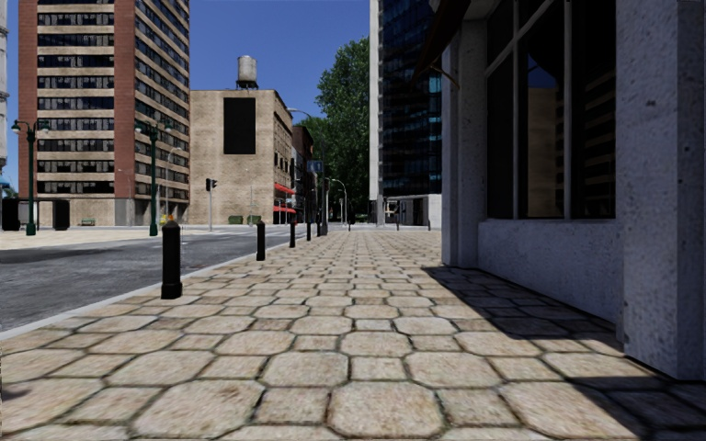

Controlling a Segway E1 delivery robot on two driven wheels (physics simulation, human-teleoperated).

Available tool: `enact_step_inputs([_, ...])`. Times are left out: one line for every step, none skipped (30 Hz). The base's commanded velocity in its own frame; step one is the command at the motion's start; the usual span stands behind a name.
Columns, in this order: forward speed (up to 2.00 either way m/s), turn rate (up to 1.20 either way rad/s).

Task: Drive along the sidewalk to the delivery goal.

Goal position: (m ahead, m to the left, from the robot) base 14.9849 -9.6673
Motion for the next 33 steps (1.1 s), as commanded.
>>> enact_step_inputs([2.0, 0.0])
enact_step_inputs([2.0, 0.0])
enact_step_inputs([2.0, 0.0])
enact_step_inputs([2.0, 0.0])
enact_step_inputs([2.0, 0.0])
enact_step_inputs([2.0, 0.0])
enact_step_inputs([2.0, 0.0])
enact_step_inputs([2.0, 0.0])
enact_step_inputs([2.0, 0.0])
enact_step_inputs([2.0, 0.0])
enact_step_inputs([2.0, 0.0])
enact_step_inputs([2.0, 0.0])
enact_step_inputs([2.0, 0.0])
enact_step_inputs([2.0, 0.0])
enact_step_inputs([2.0, 0.0])
enact_step_inputs([2.0, 0.0])
enact_step_inputs([2.0, 0.0])
enact_step_inputs([2.0, 0.0])
enact_step_inputs([2.0, 0.0])
enact_step_inputs([2.0, 0.0])
enact_step_inputs([2.0, 0.0])
enact_step_inputs([2.0, 0.0])
enact_step_inputs([2.0, 0.0])
enact_step_inputs([2.0, 0.0])
enact_step_inputs([2.0, 0.0])
enact_step_inputs([2.0, 0.0])
enact_step_inputs([2.0, 0.0])
enact_step_inputs([2.0, 0.0])
enact_step_inputs([2.0, 0.0])
enact_step_inputs([2.0, 0.0])
enact_step_inputs([2.0, 0.0])
enact_step_inputs([2.0, 0.0])
enact_step_inputs([2.0, 0.0])
